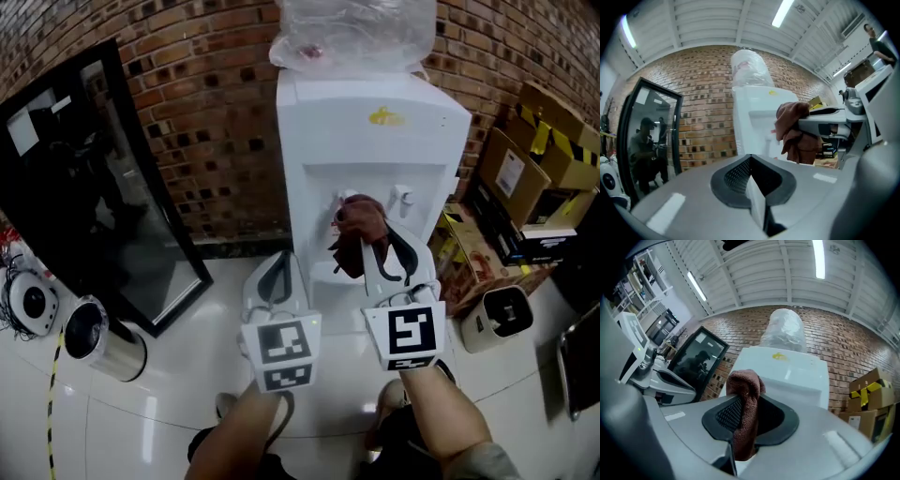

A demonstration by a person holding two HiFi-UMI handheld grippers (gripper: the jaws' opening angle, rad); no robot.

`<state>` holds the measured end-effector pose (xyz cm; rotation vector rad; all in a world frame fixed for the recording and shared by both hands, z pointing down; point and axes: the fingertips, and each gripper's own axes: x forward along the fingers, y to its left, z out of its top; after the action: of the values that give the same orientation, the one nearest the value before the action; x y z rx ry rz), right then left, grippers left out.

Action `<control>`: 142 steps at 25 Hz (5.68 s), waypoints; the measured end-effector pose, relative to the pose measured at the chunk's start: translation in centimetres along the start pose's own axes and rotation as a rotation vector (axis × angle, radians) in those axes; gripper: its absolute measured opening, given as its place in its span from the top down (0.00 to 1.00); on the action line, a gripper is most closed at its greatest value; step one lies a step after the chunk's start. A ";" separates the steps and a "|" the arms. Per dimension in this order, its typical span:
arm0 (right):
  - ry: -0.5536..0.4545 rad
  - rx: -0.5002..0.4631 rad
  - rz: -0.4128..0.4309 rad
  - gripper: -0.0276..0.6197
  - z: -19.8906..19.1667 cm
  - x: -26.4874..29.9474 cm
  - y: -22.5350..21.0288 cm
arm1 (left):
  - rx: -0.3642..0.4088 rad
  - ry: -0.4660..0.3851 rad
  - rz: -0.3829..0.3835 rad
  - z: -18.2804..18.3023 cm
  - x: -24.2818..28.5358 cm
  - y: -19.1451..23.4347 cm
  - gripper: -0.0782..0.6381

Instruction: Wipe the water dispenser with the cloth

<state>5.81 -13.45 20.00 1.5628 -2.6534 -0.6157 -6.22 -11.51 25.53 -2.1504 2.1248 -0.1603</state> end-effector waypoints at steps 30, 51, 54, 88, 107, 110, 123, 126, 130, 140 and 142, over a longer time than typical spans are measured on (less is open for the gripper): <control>0.154 0.242 0.004 0.82 -10.6 7.8 2.4 | 0.019 0.094 -0.012 -4.5 3.1 1.0 0.89; 0.247 0.184 -0.205 0.82 -13.6 4.5 -6.9 | 0.008 0.064 -0.161 -4.0 4.4 -7.4 0.89; 0.269 0.195 -0.254 0.82 -14.4 3.7 -9.0 | 0.003 0.063 -0.184 -4.0 4.6 -8.6 0.89; 0.333 0.136 -0.318 0.82 -15.6 -2.5 -15.9 | -0.041 0.056 -0.345 -4.4 4.9 -18.6 0.89; 0.201 0.144 0.096 0.82 -9.3 3.7 6.2 | -0.003 0.073 0.006 -4.2 0.7 2.1 0.89; 0.207 0.155 0.121 0.82 -10.1 5.5 8.9 | -0.015 0.090 0.038 -4.9 0.0 4.5 0.89; 0.211 0.131 0.131 0.81 -11.5 7.2 10.2 | -0.045 0.120 0.033 -6.4 0.4 5.2 0.89; 0.256 0.129 0.105 0.81 -12.8 7.0 8.9 | -0.064 0.125 -0.010 -6.7 1.0 3.1 0.89; 0.358 0.171 0.005 0.81 -16.5 6.7 4.6 | -0.065 0.136 -0.047 -7.0 1.5 0.9 0.89; 0.416 0.151 -0.088 0.81 -18.4 5.2 -1.0 | -0.067 0.139 -0.111 -7.4 3.3 -3.4 0.89; 0.427 0.158 -0.118 0.81 -18.8 4.6 -2.5 | -0.070 0.139 -0.132 -7.5 3.7 -4.7 0.89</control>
<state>9.33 -24.61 35.66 1.6720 -2.3486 -0.0556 -2.66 -15.18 33.60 -2.3865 2.0883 -0.2580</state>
